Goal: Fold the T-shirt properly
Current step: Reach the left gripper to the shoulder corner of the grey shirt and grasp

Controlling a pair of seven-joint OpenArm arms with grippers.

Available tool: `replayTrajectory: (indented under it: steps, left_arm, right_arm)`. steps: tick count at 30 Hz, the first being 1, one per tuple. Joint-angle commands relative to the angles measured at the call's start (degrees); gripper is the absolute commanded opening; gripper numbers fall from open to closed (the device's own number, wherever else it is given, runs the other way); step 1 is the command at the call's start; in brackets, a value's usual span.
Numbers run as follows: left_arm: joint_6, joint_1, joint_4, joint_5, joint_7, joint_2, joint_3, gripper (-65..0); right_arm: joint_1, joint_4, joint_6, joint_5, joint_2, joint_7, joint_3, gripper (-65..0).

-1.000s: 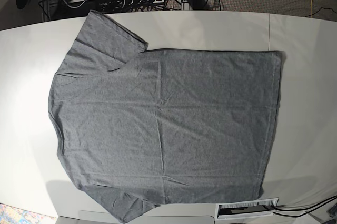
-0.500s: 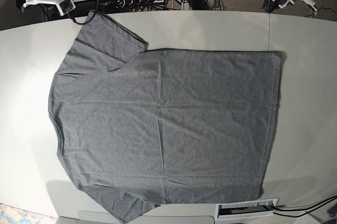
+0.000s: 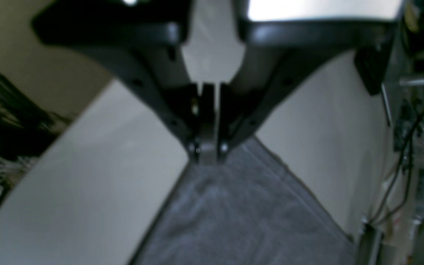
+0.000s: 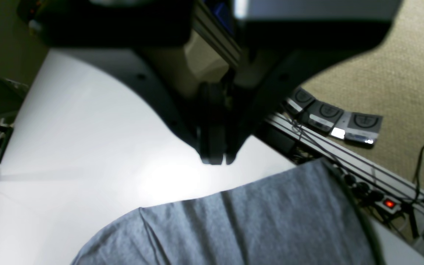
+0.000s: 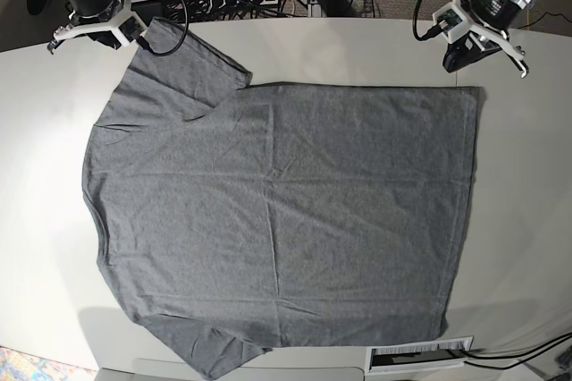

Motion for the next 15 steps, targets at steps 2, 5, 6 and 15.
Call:
replayTrajectory:
  steps: [2,5,6,15]
  left_arm:
    - [2.9,-3.2,-3.6,2.2,-2.2,-1.6,2.3,-65.0]
    - [4.8,-9.1,-10.0,6.9,-2.4,-2.9,7.4,-65.0]
    - [4.7,-11.0,-11.8,8.2,-2.4,-3.4,8.9,-65.0]
    - [4.7,-20.7,-18.3,11.6,-2.4,-10.2,20.8,-45.3]
  right_arm:
    - [-0.2,0.9,-0.3,-0.2,0.5,0.3,0.4,-64.1]
    - [-0.2,0.9,-0.3,-0.2,0.5,0.0,0.4,-62.8]
    - [-0.2,0.9,-0.3,-0.2,0.5,0.0,0.4,-62.8]
    - [-0.2,0.9,-0.4,-0.2,0.5,0.0,0.4,-46.3]
